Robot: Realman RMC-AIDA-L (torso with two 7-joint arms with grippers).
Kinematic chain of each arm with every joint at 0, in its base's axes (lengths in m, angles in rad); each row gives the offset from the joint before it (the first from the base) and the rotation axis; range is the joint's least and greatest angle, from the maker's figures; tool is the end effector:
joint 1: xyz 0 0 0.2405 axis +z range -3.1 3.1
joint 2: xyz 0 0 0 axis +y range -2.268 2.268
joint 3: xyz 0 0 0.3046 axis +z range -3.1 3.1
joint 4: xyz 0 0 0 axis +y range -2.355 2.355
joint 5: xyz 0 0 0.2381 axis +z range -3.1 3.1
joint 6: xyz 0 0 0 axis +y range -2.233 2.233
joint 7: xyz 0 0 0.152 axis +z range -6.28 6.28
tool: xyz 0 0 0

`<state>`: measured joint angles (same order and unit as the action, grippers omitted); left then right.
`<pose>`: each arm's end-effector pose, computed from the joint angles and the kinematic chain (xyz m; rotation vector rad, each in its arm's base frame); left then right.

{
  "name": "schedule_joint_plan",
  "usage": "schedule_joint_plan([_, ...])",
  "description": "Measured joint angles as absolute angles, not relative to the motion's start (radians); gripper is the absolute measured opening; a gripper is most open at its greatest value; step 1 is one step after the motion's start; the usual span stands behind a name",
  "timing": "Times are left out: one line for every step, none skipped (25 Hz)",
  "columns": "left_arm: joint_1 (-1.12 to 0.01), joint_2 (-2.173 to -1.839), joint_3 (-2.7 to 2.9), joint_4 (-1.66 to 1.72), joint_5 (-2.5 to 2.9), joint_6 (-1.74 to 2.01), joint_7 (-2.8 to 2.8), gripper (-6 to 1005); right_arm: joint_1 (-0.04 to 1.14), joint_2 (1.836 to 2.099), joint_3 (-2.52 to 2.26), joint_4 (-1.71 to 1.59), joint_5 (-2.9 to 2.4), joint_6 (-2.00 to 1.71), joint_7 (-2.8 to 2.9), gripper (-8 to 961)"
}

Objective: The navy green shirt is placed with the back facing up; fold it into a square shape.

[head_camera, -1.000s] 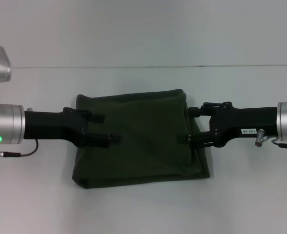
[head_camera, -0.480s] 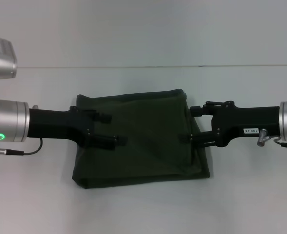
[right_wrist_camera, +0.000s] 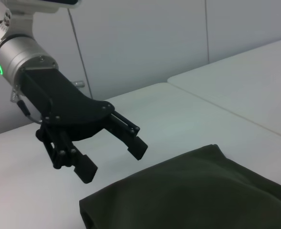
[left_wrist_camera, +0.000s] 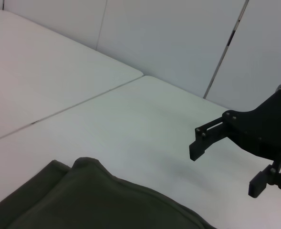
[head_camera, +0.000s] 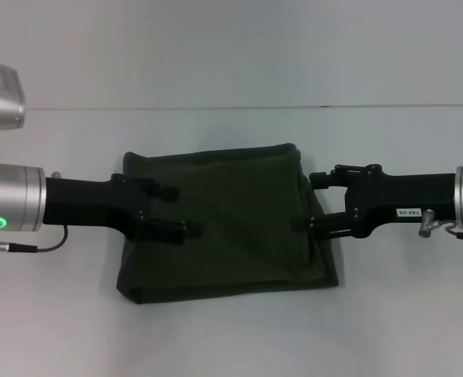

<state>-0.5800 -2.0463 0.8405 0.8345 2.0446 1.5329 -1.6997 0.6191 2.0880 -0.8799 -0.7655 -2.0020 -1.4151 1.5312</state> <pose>-0.2780 0.4094 -0.0074 -2.7902 -0.7297 -0.4957 0.2612 0.4216 -0.0409 -2.7846 0.5283 0.5150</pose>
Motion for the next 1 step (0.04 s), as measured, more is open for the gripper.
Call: schedule_joint_plan([-0.579,-2.046,0.841,0.835,2.045,1.533,-1.701,910,0.618,2.088,-0.878,-0.766,-2.002,-1.414,1.531,945])
